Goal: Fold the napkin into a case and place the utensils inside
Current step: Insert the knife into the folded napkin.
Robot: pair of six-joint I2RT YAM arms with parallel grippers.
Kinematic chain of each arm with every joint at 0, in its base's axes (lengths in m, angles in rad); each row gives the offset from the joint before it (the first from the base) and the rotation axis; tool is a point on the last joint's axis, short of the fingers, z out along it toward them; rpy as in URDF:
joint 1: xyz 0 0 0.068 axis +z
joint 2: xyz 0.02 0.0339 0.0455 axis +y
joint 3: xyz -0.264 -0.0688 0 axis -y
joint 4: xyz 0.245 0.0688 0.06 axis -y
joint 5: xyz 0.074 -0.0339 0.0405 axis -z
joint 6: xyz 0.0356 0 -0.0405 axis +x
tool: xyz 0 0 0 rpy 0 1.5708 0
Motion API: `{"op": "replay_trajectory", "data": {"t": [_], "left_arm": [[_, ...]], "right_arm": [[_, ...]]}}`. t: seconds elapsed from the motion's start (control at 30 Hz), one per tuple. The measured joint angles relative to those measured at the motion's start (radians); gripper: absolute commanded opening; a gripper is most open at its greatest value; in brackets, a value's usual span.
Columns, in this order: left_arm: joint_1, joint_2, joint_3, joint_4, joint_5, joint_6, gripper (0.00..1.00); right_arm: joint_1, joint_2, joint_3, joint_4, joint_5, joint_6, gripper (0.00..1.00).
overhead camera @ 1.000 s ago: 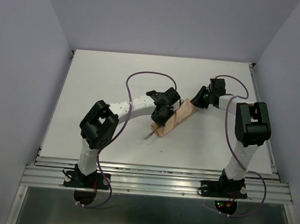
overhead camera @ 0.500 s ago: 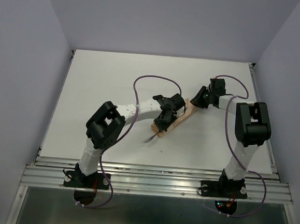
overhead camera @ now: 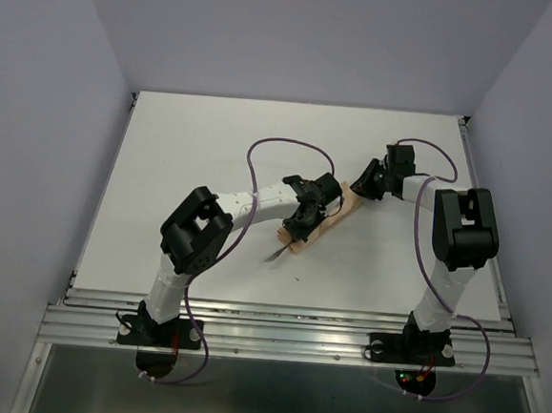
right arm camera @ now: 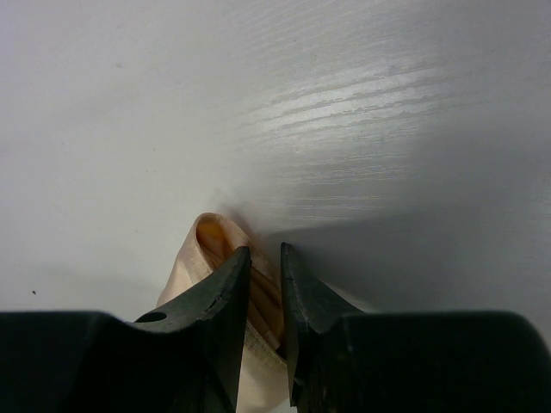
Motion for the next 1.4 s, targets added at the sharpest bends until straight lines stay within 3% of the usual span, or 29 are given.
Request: {"op": "replay_trajectory", "data": {"t": [0.23,0.83,1.37,1.4], "left_arm": [[-0.001,0.000,0.002,-0.002,0.000,0.007,0.00],[-0.008,0.156,0.266,-0.031,0.011,0.056,0.00],[-0.007,0.232,0.359,-0.047,0.023,0.072,0.00],[-0.006,0.232,0.359,-0.048,0.023,0.071,0.05]], "right_arm": [[0.000,0.000,0.000,0.000,-0.001,0.000,0.27],[0.004,-0.013,-0.036,0.029,-0.037,0.010,0.27],[0.016,-0.018,-0.047,0.035,-0.048,0.011,0.27],[0.016,-0.018,-0.047,0.035,-0.048,0.011,0.27]]}}
